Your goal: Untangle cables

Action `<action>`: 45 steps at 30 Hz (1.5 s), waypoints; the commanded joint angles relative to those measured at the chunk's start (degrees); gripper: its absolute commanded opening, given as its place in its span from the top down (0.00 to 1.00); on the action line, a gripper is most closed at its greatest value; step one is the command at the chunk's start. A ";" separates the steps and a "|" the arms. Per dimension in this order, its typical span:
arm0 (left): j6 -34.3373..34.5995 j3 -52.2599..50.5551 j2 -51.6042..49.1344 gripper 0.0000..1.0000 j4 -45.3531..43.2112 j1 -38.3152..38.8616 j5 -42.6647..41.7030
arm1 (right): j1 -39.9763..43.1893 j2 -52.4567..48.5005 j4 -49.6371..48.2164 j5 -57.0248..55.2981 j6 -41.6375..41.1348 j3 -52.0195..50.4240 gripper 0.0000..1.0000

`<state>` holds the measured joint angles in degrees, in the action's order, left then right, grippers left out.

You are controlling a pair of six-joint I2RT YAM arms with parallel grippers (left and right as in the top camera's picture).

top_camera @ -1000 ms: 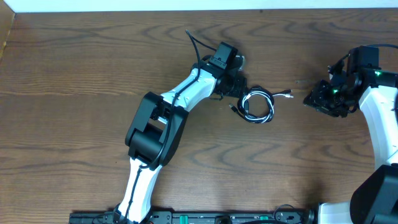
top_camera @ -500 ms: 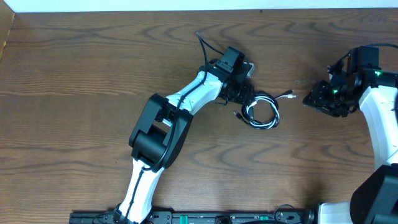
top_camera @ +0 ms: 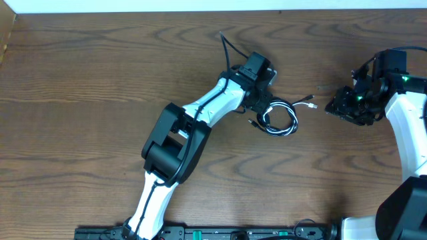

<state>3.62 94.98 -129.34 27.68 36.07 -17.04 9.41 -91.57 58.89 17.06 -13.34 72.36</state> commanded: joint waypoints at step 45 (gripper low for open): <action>18.14 1.95 21.44 0.93 16.44 -8.26 -9.16 | -22.40 -0.37 -19.71 25.42 -1.01 -0.15 0.90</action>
<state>19.97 96.95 -107.90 44.14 29.15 -21.30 -11.14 -91.59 39.94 47.94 -6.70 72.36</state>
